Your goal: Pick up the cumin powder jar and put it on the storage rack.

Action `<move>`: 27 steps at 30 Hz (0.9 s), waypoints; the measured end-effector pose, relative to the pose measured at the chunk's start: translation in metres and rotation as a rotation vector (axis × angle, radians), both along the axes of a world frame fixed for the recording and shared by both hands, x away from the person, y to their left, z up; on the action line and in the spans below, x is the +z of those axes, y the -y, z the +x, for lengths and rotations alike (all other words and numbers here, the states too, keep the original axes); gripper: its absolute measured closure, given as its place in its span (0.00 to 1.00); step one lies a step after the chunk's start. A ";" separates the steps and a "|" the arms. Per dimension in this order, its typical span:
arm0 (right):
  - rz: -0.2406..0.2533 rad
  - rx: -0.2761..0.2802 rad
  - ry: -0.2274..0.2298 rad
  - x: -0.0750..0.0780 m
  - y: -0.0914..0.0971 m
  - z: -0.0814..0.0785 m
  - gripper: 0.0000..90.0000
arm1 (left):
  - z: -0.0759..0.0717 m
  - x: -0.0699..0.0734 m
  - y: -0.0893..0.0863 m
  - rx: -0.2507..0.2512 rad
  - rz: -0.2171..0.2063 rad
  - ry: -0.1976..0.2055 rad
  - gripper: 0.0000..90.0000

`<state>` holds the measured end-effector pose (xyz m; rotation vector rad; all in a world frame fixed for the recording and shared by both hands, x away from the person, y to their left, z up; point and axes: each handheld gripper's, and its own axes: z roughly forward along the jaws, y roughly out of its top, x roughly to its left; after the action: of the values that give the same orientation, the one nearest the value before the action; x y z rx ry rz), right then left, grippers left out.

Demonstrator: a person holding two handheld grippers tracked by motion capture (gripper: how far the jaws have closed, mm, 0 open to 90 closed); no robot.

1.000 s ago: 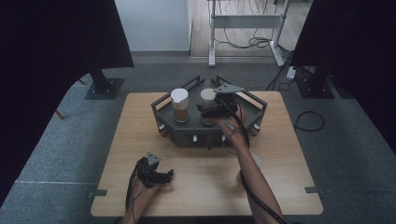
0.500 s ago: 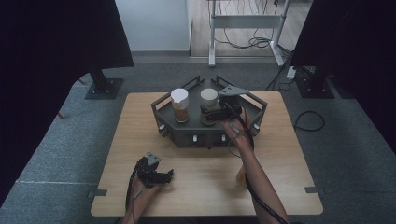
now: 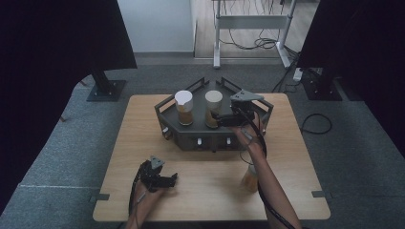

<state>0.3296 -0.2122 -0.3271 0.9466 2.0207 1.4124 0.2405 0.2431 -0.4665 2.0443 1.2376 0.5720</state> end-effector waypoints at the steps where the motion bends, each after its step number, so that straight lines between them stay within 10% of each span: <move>1: -0.004 0.000 0.000 0.000 0.001 -0.001 0.03 | 0.000 0.000 0.000 0.000 0.000 0.000 0.02; 27: 0.001 0.002 0.006 -0.006 0.024 -0.029 0.05 | 0.000 0.000 0.000 0.000 0.001 0.000 0.02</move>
<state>0.3002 -0.2362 -0.3332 0.9396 2.0172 1.4163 0.2404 0.2431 -0.4665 2.0450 1.2377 0.5723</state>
